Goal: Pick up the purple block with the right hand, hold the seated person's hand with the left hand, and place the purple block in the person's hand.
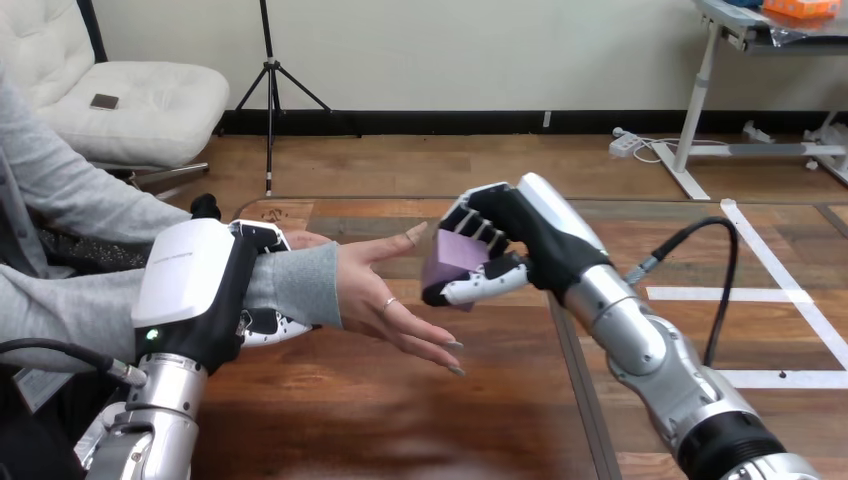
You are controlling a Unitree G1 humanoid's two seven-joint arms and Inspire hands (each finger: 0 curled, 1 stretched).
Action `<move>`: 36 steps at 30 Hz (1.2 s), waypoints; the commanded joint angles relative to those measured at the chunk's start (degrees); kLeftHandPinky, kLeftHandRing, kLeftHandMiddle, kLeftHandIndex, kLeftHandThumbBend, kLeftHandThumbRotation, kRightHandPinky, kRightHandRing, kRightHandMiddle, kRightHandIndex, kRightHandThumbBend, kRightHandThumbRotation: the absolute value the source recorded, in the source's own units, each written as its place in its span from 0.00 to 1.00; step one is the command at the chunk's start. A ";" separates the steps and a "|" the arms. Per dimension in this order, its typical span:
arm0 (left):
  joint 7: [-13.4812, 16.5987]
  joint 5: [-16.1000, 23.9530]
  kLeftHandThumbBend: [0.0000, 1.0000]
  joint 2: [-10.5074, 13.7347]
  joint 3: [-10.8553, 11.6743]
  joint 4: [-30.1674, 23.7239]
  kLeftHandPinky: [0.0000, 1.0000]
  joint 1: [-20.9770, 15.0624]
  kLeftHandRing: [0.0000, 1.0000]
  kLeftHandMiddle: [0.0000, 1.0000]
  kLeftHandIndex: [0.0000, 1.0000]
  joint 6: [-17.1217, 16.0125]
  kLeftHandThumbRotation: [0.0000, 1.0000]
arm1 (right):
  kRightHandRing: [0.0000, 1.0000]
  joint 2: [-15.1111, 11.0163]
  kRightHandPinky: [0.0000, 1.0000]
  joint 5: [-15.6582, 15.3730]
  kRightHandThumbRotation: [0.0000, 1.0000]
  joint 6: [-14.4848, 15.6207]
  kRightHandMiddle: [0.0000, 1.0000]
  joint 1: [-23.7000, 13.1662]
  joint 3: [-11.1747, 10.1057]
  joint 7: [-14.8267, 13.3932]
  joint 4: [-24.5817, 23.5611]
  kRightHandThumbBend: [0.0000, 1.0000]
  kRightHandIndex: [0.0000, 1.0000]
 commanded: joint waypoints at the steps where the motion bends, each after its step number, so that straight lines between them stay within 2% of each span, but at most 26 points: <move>1: 0.80 -2.44 0.70 -2.72 0.97 -4.02 0.17 -6.49 0.22 0.30 0.31 -1.47 0.00 | 0.35 0.88 0.33 0.11 0.00 -0.11 0.41 -1.96 0.16 0.02 -3.39 0.71 0.46; 23: 0.22 -2.21 0.69 -4.36 0.58 -4.14 0.18 -7.35 0.23 0.30 0.32 -0.74 0.00 | 0.36 2.77 0.33 1.10 0.00 -1.22 0.41 -1.28 1.09 2.19 -4.83 0.69 0.46; 36: 0.81 -1.91 0.69 -5.00 0.25 -3.11 0.18 -8.06 0.23 0.30 0.32 -1.31 0.00 | 0.36 2.87 0.33 0.71 0.00 -1.05 0.41 -0.85 1.56 2.81 -5.64 0.69 0.45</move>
